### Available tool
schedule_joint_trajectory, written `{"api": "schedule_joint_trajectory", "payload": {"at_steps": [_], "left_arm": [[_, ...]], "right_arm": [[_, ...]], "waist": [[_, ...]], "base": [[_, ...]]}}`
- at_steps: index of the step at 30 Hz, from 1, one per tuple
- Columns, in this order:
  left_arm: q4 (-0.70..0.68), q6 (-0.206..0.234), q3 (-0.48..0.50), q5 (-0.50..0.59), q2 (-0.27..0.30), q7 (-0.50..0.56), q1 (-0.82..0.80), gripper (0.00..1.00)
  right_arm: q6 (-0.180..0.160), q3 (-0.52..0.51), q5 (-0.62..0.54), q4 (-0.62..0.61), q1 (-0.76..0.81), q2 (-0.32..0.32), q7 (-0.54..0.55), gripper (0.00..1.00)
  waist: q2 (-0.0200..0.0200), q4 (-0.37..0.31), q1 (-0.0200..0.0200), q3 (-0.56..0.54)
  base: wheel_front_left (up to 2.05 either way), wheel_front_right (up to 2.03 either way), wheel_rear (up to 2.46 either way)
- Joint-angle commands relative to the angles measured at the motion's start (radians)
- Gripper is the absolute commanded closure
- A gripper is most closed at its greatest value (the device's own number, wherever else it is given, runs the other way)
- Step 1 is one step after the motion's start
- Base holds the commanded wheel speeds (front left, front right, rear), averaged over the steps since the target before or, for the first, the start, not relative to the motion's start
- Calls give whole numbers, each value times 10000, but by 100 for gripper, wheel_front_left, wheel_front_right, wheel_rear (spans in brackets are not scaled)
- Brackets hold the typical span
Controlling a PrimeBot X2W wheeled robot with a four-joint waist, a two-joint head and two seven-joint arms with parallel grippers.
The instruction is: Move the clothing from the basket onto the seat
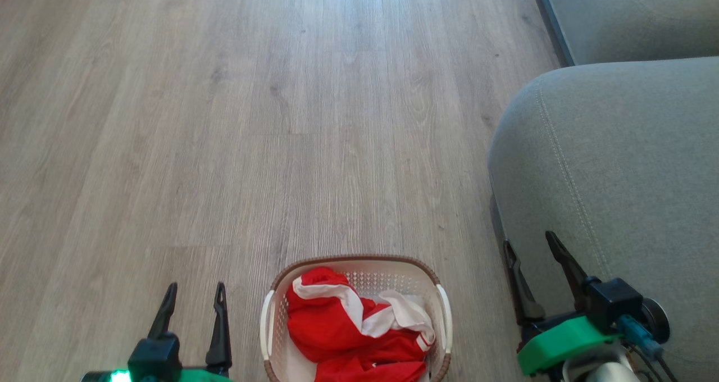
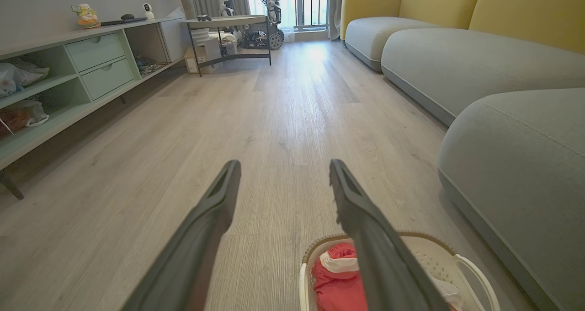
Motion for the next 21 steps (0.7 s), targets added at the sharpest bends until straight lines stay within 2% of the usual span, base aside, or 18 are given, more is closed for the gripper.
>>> {"api": "schedule_joint_trajectory", "payload": {"at_steps": [1,11,17,21], "left_arm": [[-365,-45,419,104,-35,-138,-378,0],[-358,-147,390,135,-74,-138,-569,0],[-278,-263,222,177,-99,-138,-1071,0],[-38,-380,-23,235,-125,-138,-1743,0]], "right_arm": [[-2,221,-32,-369,-246,-135,-120,0],[-2,-99,-27,-526,-239,-135,-120,0],[-2,-330,-110,-762,-570,-135,-120,0],[-2,-534,-225,-999,-1070,-135,-120,0]], "waist": [[0,4,0,16],[0,153,0,466],[0,221,0,1425],[0,211,0,2468]], "base": [[0,0,0],[0,0,0],[0,0,0],[0,0,0]]}}
